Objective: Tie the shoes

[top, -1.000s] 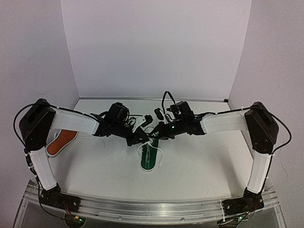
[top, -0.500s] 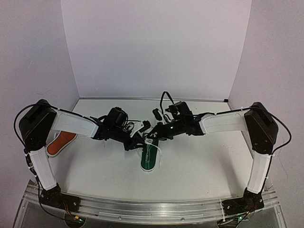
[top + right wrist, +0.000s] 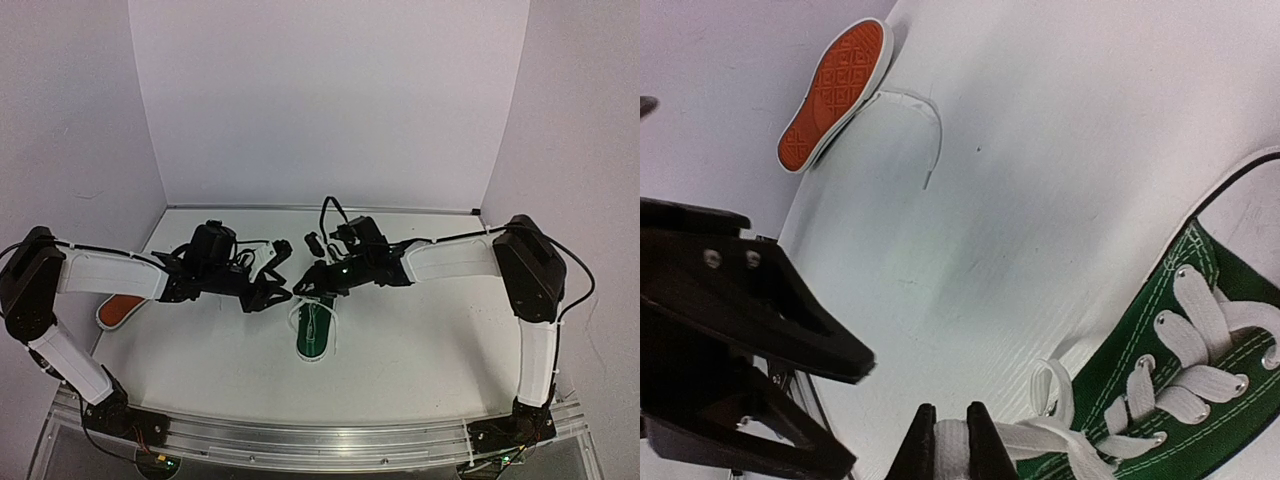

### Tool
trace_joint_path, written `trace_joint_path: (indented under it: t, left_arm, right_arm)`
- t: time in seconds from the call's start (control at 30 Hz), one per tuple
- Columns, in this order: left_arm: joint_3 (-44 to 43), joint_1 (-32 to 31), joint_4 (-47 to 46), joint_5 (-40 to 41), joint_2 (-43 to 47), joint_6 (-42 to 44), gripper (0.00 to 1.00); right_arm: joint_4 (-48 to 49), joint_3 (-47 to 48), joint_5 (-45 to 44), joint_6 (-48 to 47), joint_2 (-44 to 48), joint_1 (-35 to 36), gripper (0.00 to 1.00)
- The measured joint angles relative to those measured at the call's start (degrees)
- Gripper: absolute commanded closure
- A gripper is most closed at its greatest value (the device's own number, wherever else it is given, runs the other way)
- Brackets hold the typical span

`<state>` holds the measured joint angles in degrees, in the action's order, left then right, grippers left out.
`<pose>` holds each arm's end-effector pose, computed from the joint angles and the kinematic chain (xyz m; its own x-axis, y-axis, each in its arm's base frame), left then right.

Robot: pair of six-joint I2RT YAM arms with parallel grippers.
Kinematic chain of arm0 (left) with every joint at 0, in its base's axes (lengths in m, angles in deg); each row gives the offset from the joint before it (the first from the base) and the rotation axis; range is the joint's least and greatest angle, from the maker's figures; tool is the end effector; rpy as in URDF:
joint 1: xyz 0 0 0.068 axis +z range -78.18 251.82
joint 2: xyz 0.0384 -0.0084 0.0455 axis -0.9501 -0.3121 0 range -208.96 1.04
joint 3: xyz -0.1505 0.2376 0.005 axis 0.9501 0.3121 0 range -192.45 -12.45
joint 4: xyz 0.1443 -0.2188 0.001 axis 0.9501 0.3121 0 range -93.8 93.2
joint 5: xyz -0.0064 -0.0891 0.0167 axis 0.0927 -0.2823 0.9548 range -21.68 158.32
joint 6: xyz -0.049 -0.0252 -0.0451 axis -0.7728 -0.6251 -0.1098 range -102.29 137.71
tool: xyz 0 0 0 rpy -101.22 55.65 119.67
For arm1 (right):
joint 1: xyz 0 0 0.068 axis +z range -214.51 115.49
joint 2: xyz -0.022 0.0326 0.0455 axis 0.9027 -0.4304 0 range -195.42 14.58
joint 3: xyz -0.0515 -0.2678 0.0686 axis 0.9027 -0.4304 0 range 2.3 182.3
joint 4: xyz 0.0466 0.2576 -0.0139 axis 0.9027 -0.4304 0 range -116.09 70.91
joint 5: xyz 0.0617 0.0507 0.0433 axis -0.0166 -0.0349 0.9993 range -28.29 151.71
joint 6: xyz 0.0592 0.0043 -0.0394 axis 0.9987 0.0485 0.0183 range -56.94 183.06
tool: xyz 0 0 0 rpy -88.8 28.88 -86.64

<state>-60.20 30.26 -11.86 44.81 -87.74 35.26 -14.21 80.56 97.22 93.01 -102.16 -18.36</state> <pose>0.2434 -0.2470 0.2007 -0.1292 0.4841 -0.8654 0.9415 0.3337 0.0461 0.3035 0.3652 0.1838 -0.7925 -0.2384 -0.5614 -0.6077 0.3855 0.6943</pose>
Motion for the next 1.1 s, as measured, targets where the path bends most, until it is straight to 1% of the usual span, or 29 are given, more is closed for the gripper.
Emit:
trace_joint_path:
  t: [0.13, 0.2, 0.37, 0.43, 0.5, 0.67, 0.83, 0.97, 1.1]
  left_arm:
    - [1.45, 1.24, -2.48, 0.63, 1.34, -1.58, 0.57]
    - [2.28, 1.83, -3.00, 0.87, 1.45, -2.47, 0.55]
    - [3.01, 2.67, -4.01, 1.06, 1.45, -4.05, 0.49]
    - [3.03, 2.91, -4.67, 0.85, 1.45, -4.44, 0.48]
    - [3.10, 3.04, -5.45, 0.52, 1.45, -4.84, 0.47]
    - [3.12, 3.36, -6.43, -1.01, 1.37, -5.63, 0.46]
    - [2.42, 3.49, -7.30, -2.85, 0.19, -5.51, 0.45]
    - [0.68, 3.47, -5.98, -3.98, -3.46, -4.90, 0.46]
    - [-1.25, 3.47, -4.32, -5.16, -6.28, -3.87, 0.46]
  right_arm:
    - [-0.47, 1.22, 0.17, 0.04, -1.39, 1.07, 0.84]
    - [-0.86, 1.83, 0.29, 0.02, -1.91, 1.50, 0.78]
    - [-1.67, 2.79, 1.32, -0.41, -2.53, 2.16, 0.58]
    - [-2.02, 2.86, 1.47, -0.66, -2.52, 2.26, 0.53]
    - [-2.48, 2.86, 1.41, -0.87, -2.48, 2.32, 0.50]
    - [-4.64, 2.79, 0.81, -1.51, -0.54, 1.89, 0.48]
    - [-5.72, 1.42, 0.67, -2.39, 4.27, -0.47, 0.47]
    - [-4.50, 0.55, 1.34, -3.36, 8.31, -2.85, 0.53]
    - [-4.43, 0.26, 1.14, -5.29, 8.97, -4.46, 0.62]
